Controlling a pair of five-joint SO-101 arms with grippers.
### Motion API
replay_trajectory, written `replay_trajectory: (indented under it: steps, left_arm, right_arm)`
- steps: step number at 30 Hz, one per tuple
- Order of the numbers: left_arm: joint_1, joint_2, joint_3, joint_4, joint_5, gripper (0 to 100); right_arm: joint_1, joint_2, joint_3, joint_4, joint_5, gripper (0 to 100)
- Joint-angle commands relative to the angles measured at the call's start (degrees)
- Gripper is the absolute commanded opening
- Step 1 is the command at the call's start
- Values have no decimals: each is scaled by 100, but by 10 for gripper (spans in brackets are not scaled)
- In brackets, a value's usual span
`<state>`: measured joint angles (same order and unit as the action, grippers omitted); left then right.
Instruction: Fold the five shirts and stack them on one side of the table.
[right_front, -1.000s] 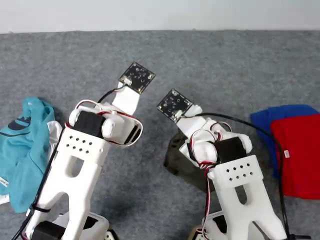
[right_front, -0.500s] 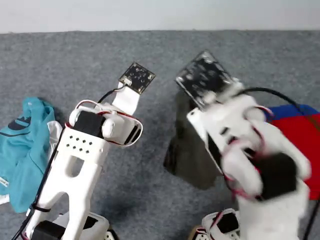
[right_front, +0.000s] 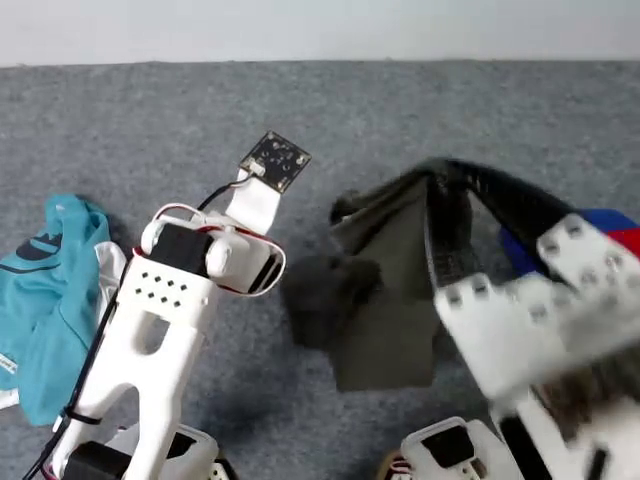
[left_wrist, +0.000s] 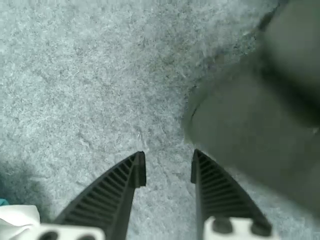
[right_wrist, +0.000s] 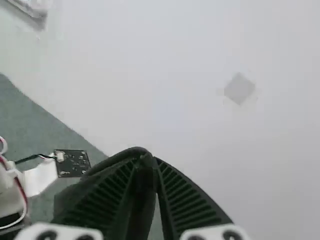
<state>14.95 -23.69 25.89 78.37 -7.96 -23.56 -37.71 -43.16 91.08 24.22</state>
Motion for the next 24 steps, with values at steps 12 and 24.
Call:
replay_trajectory:
  steps: [12, 24]
  left_arm:
    - [62, -62, -92, -580, 378, 156]
    - [246, 2989, -1833, -677, 712, 156]
  right_arm:
    - [2000, 198, 2040, 1095, 264, 10]
    - [2018, 189, 4457, 593, 264, 10]
